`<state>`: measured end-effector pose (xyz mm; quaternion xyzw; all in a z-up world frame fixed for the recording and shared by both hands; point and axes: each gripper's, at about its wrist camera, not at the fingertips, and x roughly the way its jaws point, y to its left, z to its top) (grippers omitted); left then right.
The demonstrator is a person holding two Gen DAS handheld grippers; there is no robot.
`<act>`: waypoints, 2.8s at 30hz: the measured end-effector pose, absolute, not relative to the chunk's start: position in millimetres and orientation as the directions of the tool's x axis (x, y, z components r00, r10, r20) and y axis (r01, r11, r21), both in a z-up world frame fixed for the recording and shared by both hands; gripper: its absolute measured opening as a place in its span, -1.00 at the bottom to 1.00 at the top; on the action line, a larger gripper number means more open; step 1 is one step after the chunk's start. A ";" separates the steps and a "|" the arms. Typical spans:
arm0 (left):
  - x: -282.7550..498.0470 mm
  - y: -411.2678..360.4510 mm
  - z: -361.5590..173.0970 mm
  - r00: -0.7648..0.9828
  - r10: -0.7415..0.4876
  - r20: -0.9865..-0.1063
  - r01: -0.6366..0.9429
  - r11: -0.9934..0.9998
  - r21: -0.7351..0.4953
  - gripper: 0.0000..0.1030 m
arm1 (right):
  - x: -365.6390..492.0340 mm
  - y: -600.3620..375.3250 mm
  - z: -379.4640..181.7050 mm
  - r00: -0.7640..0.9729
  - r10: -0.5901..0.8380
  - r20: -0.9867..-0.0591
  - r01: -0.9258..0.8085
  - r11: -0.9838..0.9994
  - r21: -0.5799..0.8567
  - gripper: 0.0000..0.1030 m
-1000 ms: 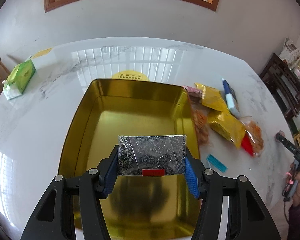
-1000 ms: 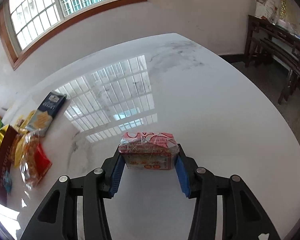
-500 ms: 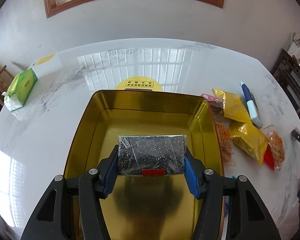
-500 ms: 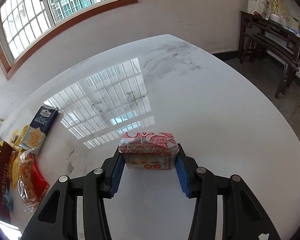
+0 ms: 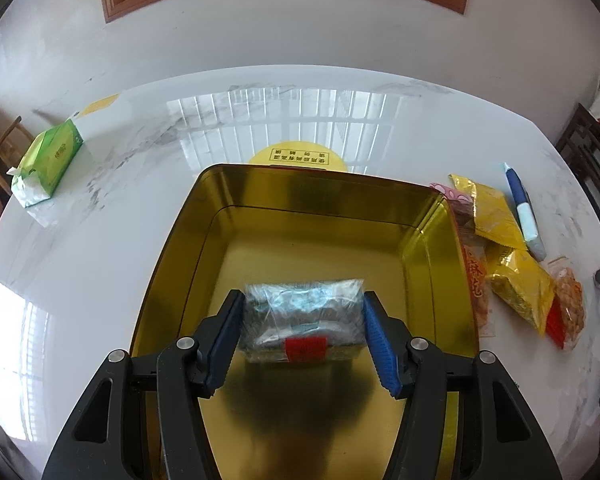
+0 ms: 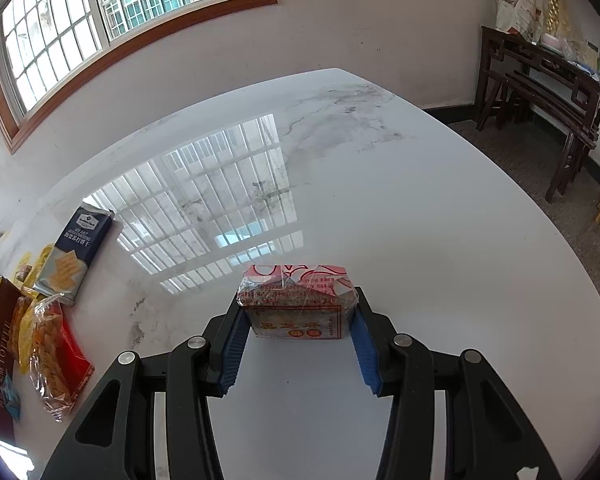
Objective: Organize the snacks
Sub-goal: 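Lower the silver packet into the tin box and open the left tool, then lower the pink cake into the tin box and open the right tool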
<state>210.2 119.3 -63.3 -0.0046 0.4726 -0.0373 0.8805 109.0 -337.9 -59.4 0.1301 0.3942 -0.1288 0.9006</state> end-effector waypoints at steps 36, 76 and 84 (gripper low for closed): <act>110.0 96.1 -7.5 0.737 0.011 -0.675 0.050 0.996 0.070 0.52 | 69.7 -312.2 -55.3 0.678 -0.112 -0.726 0.302 0.943 0.137 -0.14; 20.8 228.5 -28.8 0.668 -0.072 -0.740 -0.116 0.973 -0.199 0.54 | 181.2 106.4 -52.0 0.288 0.258 -0.922 -0.615 0.788 0.028 -0.14; 24.7 228.7 -33.0 0.668 -0.096 -0.738 -0.091 0.974 -0.210 0.54 | 212.3 128.4 -51.6 0.335 0.195 -0.922 -0.613 0.788 -0.055 -0.14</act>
